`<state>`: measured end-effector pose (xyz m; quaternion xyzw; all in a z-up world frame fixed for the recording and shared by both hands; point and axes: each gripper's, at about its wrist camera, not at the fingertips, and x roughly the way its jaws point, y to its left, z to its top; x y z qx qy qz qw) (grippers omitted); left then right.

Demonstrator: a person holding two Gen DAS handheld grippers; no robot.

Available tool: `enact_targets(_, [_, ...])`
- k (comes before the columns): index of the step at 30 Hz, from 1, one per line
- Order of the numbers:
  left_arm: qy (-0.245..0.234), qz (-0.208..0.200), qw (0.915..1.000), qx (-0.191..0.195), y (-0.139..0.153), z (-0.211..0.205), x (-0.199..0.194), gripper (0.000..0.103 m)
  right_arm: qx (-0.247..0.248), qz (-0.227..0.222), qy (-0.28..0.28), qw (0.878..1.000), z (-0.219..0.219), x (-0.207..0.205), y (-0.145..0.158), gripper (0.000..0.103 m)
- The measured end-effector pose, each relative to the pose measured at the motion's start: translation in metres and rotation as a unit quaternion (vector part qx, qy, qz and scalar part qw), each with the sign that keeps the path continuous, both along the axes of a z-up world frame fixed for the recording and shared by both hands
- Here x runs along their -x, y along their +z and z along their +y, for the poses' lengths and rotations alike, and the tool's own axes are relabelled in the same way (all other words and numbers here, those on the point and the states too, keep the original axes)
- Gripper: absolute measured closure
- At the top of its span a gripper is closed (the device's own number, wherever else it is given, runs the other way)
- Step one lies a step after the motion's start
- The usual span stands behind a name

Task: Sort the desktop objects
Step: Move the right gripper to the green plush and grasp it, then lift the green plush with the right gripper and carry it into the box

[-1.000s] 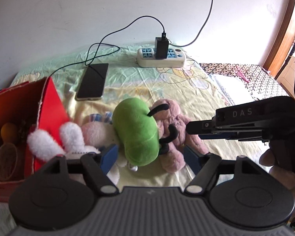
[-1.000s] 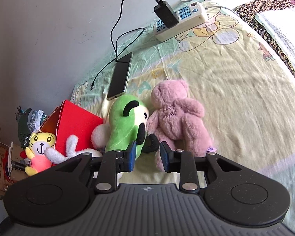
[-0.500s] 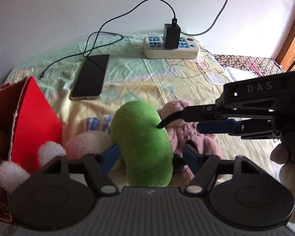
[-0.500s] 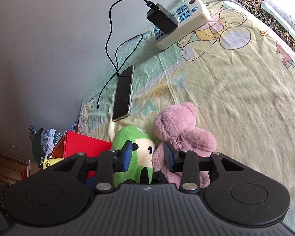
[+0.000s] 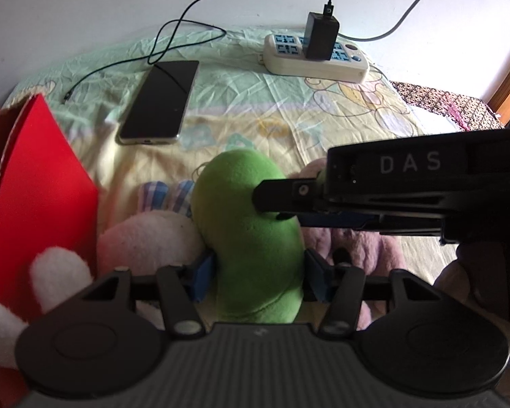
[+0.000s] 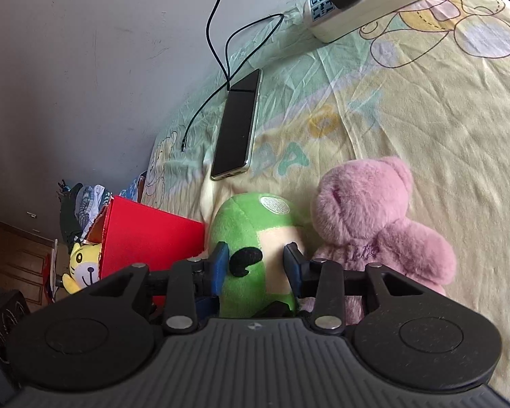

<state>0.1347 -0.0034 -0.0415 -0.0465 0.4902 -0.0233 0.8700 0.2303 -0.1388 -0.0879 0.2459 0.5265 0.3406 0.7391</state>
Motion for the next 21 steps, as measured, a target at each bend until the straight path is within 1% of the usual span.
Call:
enact_targets(3, [-0.007,0.000,1.0000,0.002,0.002,-0.002,0.003,0.046,-0.003,0.000,0.005,1.000,-0.002,-0.002,-0.001,0.065])
enact_targets(6, [-0.009,-0.005,0.9997,0.022,0.011,0.000,0.011,0.046,-0.008,0.002,0.006,1.000,-0.007,0.001,0.001,0.067])
enact_targets(12, [-0.035,-0.033,0.9986,0.023,0.040,-0.011,0.040,0.046,-0.026,-0.018,0.004,0.999,-0.022,0.021,0.022,0.067])
enact_targets(14, [-0.047,-0.036,0.9979,0.025,0.046,-0.015,0.052,0.046,-0.030,-0.029,0.005,0.999,-0.026,0.030,0.031,0.067])
enact_targets(17, [-0.071,-0.029,0.9965,0.033,0.045,-0.019,0.072,0.046,-0.023,-0.047,0.013,0.999,-0.033,0.048,0.041,0.067])
enact_targets(21, [-0.103,-0.008,0.9940,0.035,0.031,-0.026,0.105,0.046,0.004,-0.057,0.032,0.998,-0.041,0.075,0.042,0.067])
